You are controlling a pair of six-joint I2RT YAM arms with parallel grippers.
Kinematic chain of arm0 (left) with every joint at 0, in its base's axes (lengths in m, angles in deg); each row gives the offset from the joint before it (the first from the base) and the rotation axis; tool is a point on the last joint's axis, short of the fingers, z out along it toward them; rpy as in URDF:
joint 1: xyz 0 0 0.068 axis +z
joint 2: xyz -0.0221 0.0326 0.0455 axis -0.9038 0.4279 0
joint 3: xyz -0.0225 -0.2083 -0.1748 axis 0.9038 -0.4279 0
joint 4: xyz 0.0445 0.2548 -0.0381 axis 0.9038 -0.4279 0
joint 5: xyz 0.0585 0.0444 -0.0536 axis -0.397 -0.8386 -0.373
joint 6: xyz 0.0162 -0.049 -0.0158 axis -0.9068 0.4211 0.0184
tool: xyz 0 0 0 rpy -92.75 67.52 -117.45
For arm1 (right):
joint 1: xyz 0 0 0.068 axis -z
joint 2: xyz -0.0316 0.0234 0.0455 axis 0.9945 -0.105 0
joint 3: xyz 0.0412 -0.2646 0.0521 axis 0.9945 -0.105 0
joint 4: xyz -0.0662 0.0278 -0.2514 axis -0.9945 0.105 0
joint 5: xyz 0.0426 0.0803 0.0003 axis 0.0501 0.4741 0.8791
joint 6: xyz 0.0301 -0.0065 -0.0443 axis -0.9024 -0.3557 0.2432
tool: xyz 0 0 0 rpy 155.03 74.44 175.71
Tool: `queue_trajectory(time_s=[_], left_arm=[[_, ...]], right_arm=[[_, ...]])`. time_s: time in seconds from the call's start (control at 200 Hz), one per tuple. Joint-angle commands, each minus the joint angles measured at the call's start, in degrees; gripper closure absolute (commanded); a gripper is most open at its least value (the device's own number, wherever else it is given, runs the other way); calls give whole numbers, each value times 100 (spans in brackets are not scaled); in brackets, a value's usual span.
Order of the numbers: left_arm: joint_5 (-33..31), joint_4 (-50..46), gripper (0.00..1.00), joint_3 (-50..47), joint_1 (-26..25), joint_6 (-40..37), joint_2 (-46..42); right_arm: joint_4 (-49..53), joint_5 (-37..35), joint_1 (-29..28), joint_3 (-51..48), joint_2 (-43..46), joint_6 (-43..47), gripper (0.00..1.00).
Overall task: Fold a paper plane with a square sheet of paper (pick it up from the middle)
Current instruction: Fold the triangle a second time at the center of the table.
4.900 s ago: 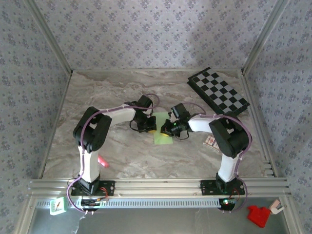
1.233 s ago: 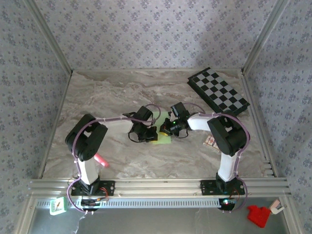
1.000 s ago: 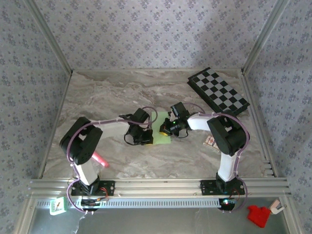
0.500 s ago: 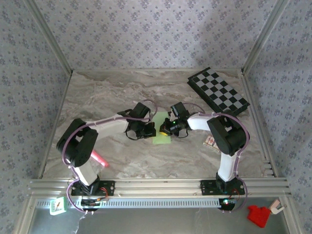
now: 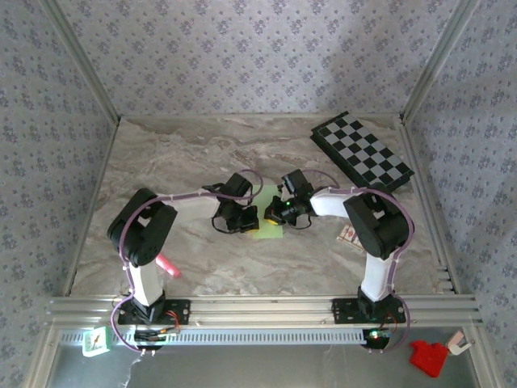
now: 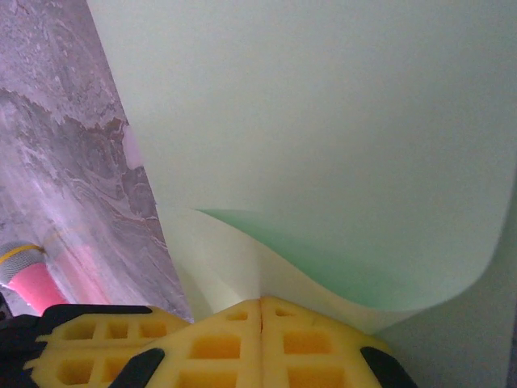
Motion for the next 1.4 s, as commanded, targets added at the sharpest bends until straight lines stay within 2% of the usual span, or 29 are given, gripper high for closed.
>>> queue_trajectory(time_s=[0.0,0.325,0.51,0.8,1.044,1.264,1.394], left_arm=[[-239,-513,100,-95,21,-28,196],[-275,-537,100,-99,13,-32,232],[-309,-574,100,-106,17,-12,206],[-581,-1027,100,-138,13,21,321],[-783,-1358,100,-303,26,48,477],[-743,-1352,100,-237,25,36,489],[-622,-1308,100,-54,18,-5,468]], right_arm=[[433,-593,-14,34,246,462,93],[311,-418,-451,-46,279,517,93],[350,-492,-416,-116,122,424,93],[429,-703,1,-142,-141,570,93],[331,-673,673,-146,-154,832,93],[577,-854,1119,78,-148,1105,93],[710,-888,1227,173,188,1083,93]])
